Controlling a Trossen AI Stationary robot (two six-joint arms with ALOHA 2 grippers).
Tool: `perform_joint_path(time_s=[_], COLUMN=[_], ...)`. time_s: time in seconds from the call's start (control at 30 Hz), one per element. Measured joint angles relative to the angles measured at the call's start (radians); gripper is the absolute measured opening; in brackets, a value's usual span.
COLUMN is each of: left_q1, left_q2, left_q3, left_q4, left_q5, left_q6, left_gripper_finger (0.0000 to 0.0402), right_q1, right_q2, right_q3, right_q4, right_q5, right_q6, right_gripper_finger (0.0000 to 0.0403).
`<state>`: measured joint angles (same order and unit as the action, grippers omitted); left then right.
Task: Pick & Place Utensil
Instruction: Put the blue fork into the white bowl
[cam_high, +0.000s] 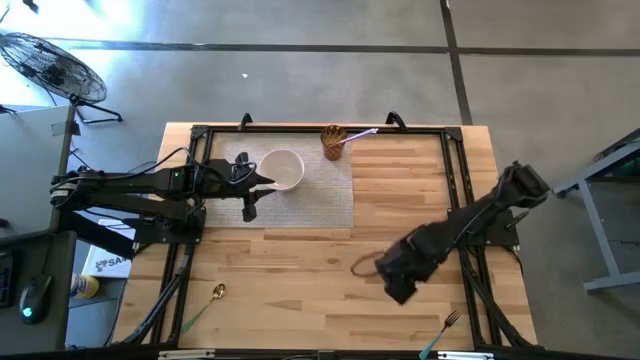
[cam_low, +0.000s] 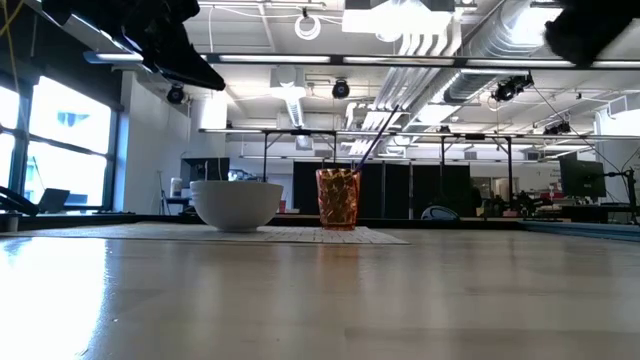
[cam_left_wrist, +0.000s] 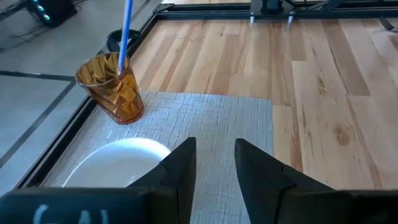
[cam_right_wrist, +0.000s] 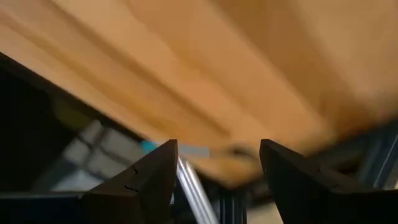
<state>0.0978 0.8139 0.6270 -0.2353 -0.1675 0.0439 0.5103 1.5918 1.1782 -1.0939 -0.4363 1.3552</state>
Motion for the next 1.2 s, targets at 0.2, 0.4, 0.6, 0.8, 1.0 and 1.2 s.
perform_joint_path(time_s=[0.2, 0.4, 0.6, 0.8, 1.0, 1.2], left_q1=[0.000, 0.000, 0.000, 0.000, 0.000, 0.000], left_q2=[0.000, 0.000, 0.000, 0.000, 0.000, 0.000], left_q3=[0.000, 0.000, 0.000, 0.000, 0.000, 0.000], left_q4=[0.001, 0.001, 0.001, 0.004, 0.003, 0.002], left_q5=[-0.002, -0.002, -0.004, -0.052, -0.060, -0.063], left_q6=[0.003, 0.003, 0.003, 0.003, 0.004, 0.004], left_gripper_finger=[0.0108, 0.0108, 0.0108, 0.0108, 0.0108, 0.0108], right_q1=[0.096, 0.178, 0.265, 0.309, 0.339, 0.363], right_q2=[0.055, 0.056, 0.056, 0.056, 0.056, 0.056], right_q3=[-0.065, -0.177, -0.296, -0.383, -0.460, -0.490], right_q4=[0.043, 0.242, 0.565, 0.777, 0.931, 0.932], right_q5=[-0.187, -0.227, -0.270, -0.328, -0.325, -0.316], right_q6=[0.124, 0.258, 0.518, 0.701, 0.766, 0.764], right_gripper_finger=[0.0222, 0.0222, 0.0222, 0.0222, 0.0222, 0.0222])
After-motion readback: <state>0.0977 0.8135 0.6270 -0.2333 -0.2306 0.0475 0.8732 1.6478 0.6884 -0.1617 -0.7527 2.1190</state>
